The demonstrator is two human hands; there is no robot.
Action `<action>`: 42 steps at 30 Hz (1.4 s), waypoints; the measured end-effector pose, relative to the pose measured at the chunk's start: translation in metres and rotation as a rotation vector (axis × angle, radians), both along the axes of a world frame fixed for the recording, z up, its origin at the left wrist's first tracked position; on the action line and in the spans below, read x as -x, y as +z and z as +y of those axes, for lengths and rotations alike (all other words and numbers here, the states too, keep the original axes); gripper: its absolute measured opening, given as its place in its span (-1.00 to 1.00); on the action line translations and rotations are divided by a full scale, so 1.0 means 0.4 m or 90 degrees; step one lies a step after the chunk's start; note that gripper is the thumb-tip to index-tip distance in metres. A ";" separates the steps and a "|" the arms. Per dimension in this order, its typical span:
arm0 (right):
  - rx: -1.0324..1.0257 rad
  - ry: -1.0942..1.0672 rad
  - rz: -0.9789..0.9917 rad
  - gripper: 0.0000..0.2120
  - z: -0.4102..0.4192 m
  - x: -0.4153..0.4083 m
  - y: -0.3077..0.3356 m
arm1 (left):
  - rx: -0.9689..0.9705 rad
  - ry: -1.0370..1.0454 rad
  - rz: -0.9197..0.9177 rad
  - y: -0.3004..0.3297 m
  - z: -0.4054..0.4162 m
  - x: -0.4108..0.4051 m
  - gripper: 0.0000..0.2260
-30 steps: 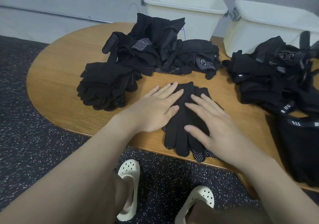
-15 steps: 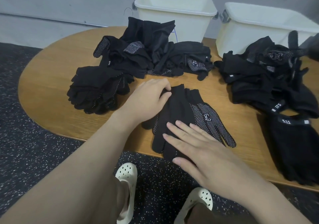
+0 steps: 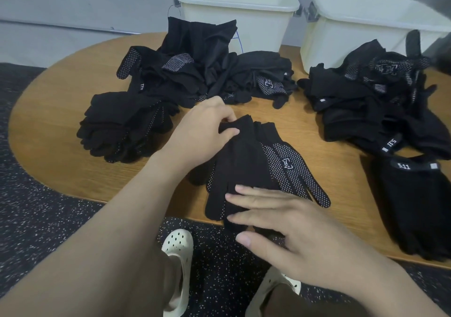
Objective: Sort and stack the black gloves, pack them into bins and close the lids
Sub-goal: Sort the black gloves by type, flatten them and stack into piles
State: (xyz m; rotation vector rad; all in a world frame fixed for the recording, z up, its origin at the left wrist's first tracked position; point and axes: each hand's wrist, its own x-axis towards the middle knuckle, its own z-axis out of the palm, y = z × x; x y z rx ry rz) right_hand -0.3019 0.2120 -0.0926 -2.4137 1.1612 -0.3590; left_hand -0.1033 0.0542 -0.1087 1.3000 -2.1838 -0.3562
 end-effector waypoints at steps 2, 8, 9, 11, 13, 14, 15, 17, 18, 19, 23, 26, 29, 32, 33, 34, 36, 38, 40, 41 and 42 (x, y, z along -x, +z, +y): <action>-0.056 0.016 -0.033 -0.64 0.003 0.009 0.004 | 0.005 -0.002 0.022 0.000 0.001 -0.005 -0.89; -0.137 -0.025 -0.216 -0.77 0.002 0.032 0.011 | 0.006 0.015 0.088 0.017 0.001 -0.017 -0.89; -0.115 -0.042 -0.240 -0.78 0.001 0.035 0.016 | 0.002 0.020 0.105 0.020 0.001 -0.018 -0.90; -0.058 -0.080 -0.281 -0.80 -0.005 0.036 0.027 | -0.012 0.023 0.160 0.029 0.007 -0.016 -0.91; -0.004 -0.133 -0.312 -0.83 -0.015 0.038 0.033 | -0.039 0.020 0.213 0.039 0.018 -0.013 -0.92; 0.023 -0.164 -0.316 -0.83 -0.023 0.039 0.032 | -0.053 0.017 0.231 0.044 0.024 -0.012 -0.91; 0.046 -0.193 -0.310 -0.84 -0.031 0.039 0.030 | -0.067 0.010 0.249 0.048 0.029 -0.012 -0.90; 0.079 -0.245 -0.286 -0.87 -0.051 0.038 0.023 | -0.108 -0.010 0.308 0.056 0.041 -0.011 -0.86; 0.092 -0.273 -0.276 -0.89 -0.061 0.038 0.019 | -0.132 -0.022 0.342 0.060 0.049 -0.013 -0.84; 0.100 -0.301 -0.270 -0.90 -0.071 0.037 0.017 | -0.151 -0.034 0.369 0.063 0.059 -0.013 -0.84; 0.090 -0.355 -0.256 -0.81 -0.112 0.035 0.012 | -0.150 -0.059 0.361 0.070 0.103 -0.019 -0.86; 0.091 -0.365 -0.264 -0.79 -0.133 0.034 0.013 | -0.125 -0.077 0.343 0.068 0.133 -0.028 -0.87; 0.096 -0.377 -0.277 -0.82 -0.145 0.035 0.020 | -0.111 -0.099 0.324 0.066 0.164 -0.039 -0.86; 0.087 -0.382 -0.275 -0.86 -0.151 0.036 0.025 | -0.125 -0.111 0.286 0.054 0.199 -0.056 -0.83; 0.088 -0.380 -0.271 -0.87 -0.152 0.035 0.025 | -0.133 -0.115 0.267 0.048 0.208 -0.062 -0.81; 0.091 -0.377 -0.264 -0.88 -0.154 0.035 0.024 | -0.138 -0.123 0.248 0.041 0.215 -0.067 -0.80; 0.097 -0.368 -0.246 -0.89 -0.155 0.032 0.023 | -0.131 -0.138 0.217 0.028 0.225 -0.071 -0.80; 0.101 -0.352 -0.239 -0.90 -0.153 0.027 0.020 | -0.101 -0.149 0.196 0.020 0.231 -0.069 -0.81; 0.102 -0.336 -0.231 -0.91 -0.150 0.020 0.017 | -0.073 -0.156 0.179 0.016 0.235 -0.064 -0.81; 0.102 -0.330 -0.225 -0.92 -0.150 0.016 0.013 | -0.059 -0.159 0.173 0.014 0.237 -0.062 -0.81; 0.101 -0.323 -0.217 -0.93 -0.150 0.014 0.010 | -0.047 -0.163 0.169 0.012 0.238 -0.061 -0.81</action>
